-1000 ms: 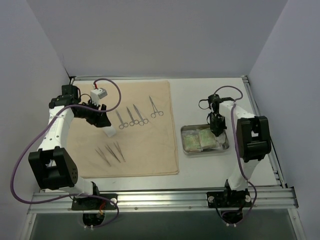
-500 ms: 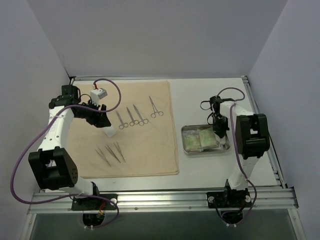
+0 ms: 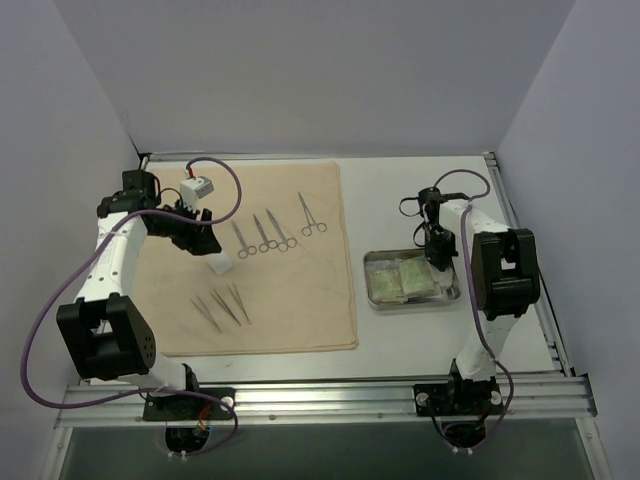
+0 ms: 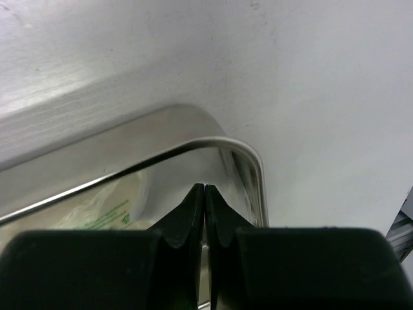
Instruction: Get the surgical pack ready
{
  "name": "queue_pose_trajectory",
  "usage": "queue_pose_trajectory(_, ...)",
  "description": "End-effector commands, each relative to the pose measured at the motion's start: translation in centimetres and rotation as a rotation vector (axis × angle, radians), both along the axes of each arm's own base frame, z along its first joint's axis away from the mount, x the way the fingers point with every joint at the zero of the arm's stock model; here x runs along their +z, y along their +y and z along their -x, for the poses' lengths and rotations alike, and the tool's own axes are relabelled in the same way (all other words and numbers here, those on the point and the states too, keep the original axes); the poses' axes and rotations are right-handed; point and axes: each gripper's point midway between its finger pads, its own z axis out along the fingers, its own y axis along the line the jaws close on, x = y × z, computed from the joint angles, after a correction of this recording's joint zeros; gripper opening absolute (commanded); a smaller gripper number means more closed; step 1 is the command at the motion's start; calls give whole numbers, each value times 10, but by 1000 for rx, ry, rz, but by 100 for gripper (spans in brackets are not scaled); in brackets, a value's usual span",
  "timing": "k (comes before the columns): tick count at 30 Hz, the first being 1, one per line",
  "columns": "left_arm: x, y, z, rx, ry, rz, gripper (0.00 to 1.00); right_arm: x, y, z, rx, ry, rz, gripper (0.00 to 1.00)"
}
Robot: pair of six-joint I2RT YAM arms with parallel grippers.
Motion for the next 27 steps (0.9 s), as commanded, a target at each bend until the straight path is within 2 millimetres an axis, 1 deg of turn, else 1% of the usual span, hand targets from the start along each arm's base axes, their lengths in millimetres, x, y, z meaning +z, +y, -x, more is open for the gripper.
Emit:
queue_pose_trajectory(1,16,0,-2,-16,-57,6,65,41,6,-6,-1,-79,1,1)
queue_pose_trajectory(3,16,-1,-1,-19,-58,5,65,44,8,-6,0,-93,-4,1)
queue_pose_trajectory(5,16,0,-2,-18,-60,3,65,42,10,-5,2,-92,-14,1)
queue_pose_trajectory(10,15,1,-1,-15,-57,2,65,26,17,-5,14,-78,-54,1)
queue_pose_trajectory(12,14,1,-1,-15,-58,0,65,18,20,-9,25,-81,-73,1)
queue_pose_trajectory(13,14,1,-1,-14,-57,1,65,13,22,-7,28,-68,-86,1)
queue_pose_trajectory(14,13,1,-1,-7,-54,-3,65,7,22,-5,29,-51,-84,1)
queue_pose_trajectory(17,9,8,-6,46,-41,-20,65,-2,16,-1,20,-27,-63,1)
queue_pose_trajectory(18,5,18,-13,88,-49,-68,65,0,15,0,21,-25,-56,1)
queue_pose_trajectory(19,2,24,-17,121,-46,-94,65,2,14,0,20,-27,-48,1)
queue_pose_trajectory(20,-3,30,-20,177,-25,-113,65,9,14,-4,19,-52,-51,1)
queue_pose_trajectory(21,-7,45,-30,242,-43,-187,65,15,15,-6,19,-63,-51,1)
queue_pose_trajectory(22,-9,53,-35,285,-41,-214,65,21,15,-9,20,-79,-51,1)
queue_pose_trajectory(23,-13,58,-39,336,-27,-227,65,33,17,-17,23,-118,-52,2)
queue_pose_trajectory(24,-14,70,-47,388,-44,-273,66,39,19,-18,29,-123,-50,3)
queue_pose_trajectory(25,-16,73,-51,416,-41,-284,66,44,19,-20,30,-133,-47,4)
queue_pose_trajectory(26,-23,74,-55,434,-23,-286,66,54,21,-24,34,-158,-45,7)
queue_pose_trajectory(27,-26,75,-62,445,-30,-288,66,58,22,-24,40,-160,-44,8)
